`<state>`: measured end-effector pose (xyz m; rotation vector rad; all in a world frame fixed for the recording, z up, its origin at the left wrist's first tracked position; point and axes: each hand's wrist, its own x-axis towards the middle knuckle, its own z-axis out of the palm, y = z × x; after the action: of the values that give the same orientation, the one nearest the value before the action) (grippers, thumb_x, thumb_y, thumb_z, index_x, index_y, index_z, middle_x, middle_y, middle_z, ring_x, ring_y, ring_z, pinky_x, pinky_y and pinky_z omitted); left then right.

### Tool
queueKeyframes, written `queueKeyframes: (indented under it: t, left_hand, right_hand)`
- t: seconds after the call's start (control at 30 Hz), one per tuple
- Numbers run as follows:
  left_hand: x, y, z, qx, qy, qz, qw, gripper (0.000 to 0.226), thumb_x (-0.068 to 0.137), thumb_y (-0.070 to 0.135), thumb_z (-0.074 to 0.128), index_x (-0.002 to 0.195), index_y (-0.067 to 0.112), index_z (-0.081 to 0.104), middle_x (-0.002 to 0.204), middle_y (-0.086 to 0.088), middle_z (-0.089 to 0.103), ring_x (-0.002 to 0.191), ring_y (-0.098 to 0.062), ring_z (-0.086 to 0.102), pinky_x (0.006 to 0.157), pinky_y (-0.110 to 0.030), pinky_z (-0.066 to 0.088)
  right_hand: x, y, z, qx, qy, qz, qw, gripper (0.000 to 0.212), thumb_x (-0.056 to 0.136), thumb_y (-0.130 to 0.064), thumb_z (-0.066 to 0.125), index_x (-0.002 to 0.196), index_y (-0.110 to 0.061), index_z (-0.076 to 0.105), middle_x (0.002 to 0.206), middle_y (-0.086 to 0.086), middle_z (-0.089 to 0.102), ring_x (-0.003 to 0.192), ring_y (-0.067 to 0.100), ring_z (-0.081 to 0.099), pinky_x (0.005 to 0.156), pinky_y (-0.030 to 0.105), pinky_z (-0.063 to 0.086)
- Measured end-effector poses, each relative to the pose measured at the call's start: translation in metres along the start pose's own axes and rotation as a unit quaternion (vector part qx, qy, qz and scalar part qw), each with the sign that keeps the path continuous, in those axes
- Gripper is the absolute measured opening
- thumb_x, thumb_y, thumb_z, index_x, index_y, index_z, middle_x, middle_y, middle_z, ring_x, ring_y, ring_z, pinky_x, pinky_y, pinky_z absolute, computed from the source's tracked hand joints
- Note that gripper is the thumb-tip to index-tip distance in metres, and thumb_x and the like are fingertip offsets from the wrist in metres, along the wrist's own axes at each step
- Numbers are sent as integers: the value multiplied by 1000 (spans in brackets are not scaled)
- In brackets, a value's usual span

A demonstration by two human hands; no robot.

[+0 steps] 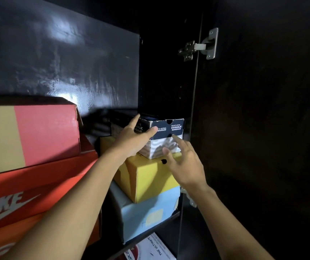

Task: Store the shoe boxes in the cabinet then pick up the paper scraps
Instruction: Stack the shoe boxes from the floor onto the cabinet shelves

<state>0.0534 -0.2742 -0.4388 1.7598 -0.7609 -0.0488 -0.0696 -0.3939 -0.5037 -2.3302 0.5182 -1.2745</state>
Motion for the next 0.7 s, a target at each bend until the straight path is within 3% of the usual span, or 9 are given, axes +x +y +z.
queueKeyframes:
  t: [0.13,0.27,0.37,0.43,0.53,0.6,0.7]
  left_hand:
    - [-13,7,11,18,14,-8,1000,86,84,57,64,152,44,12,152,4,39,132,-23,46,104,-45,45]
    - [-35,27,23,-2,51,-17,999,83,88,48,64,155,29,19,156,-5,33,141,-26,35,114,-36,31]
    - [-58,51,39,32,89,0,996,75,84,56,62,148,29,35,150,-10,40,137,-31,39,113,-44,34]
    - [-78,71,51,19,88,45,995,64,86,55,62,142,29,45,144,-8,48,131,-29,46,109,-43,38]
    - [-110,99,71,-29,50,128,990,54,85,51,65,134,32,53,133,-5,55,122,-21,54,104,-38,44]
    - [-132,114,83,-39,11,178,983,54,80,55,64,129,36,56,125,-1,58,119,-18,56,102,-39,46]
    - [-160,133,99,-21,-34,231,972,47,84,53,63,129,39,55,122,6,58,117,-12,56,99,-34,47]
  right_hand:
    - [-24,0,-40,6,14,-4,1000,53,96,-52,52,144,-33,43,138,-16,46,125,4,47,89,23,42]
    - [-53,1,-96,-4,66,-10,998,44,95,-49,55,135,-31,53,131,-17,52,119,2,52,89,25,45]
    - [-75,3,-142,8,188,-73,979,25,95,-33,59,118,-23,64,108,-14,61,98,3,60,82,33,54]
    - [-87,9,-171,-34,317,-121,940,19,91,-23,62,108,-16,67,99,-6,63,90,9,58,78,31,50]
    - [-96,19,-204,-90,436,-78,892,31,84,-21,68,115,-14,64,112,7,55,106,17,49,90,27,36]
    - [-97,25,-220,-75,431,-10,899,49,84,-25,69,130,-16,55,128,8,48,120,19,42,101,35,33]
    - [-97,31,-237,56,298,83,949,60,94,-35,61,147,-24,36,145,-3,42,133,12,40,108,33,37]
